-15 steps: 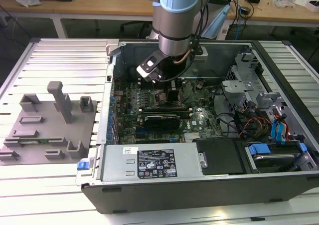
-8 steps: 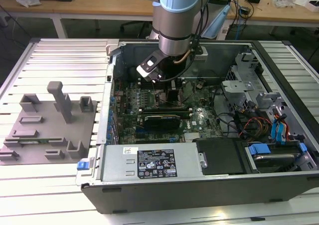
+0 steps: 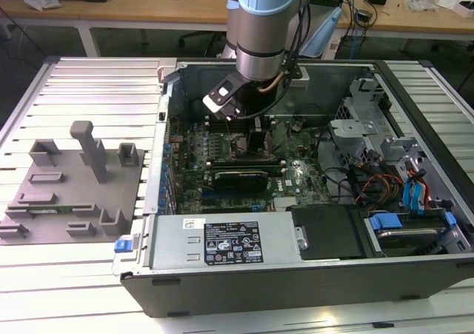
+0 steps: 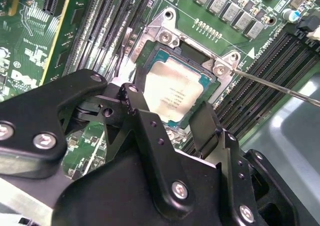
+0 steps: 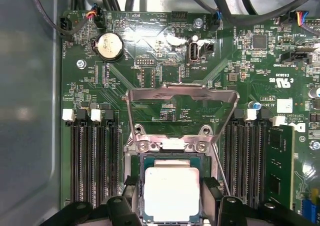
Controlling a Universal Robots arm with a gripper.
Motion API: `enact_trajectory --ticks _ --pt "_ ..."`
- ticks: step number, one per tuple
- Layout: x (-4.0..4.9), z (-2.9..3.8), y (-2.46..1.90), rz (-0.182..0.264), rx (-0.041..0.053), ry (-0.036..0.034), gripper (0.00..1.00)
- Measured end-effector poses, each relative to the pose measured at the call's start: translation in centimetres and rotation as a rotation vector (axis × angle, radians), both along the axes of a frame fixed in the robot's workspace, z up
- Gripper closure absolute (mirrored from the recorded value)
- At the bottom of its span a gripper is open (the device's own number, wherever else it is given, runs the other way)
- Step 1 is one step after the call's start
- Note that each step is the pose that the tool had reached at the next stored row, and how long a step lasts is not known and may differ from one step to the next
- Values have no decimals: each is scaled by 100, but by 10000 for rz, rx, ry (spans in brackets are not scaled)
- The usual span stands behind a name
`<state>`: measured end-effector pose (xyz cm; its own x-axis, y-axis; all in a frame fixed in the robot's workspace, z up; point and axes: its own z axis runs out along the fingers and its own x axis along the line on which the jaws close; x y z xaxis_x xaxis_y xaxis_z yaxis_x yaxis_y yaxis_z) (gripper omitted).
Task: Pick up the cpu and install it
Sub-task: 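Place the cpu into insertion slot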
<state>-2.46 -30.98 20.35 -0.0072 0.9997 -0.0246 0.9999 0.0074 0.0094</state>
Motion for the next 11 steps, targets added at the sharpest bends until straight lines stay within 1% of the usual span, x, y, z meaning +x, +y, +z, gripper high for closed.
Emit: enact_trajectory --ticks 2,6,8,10,11 --pt "0 28 0 0 1 -1 38" --pt "0 36 0 1 1 -1 38" --pt "0 38 0 0 0 0 40" --pt "0 42 0 0 0 0 53" --pt "0 43 0 1 1 -1 65"
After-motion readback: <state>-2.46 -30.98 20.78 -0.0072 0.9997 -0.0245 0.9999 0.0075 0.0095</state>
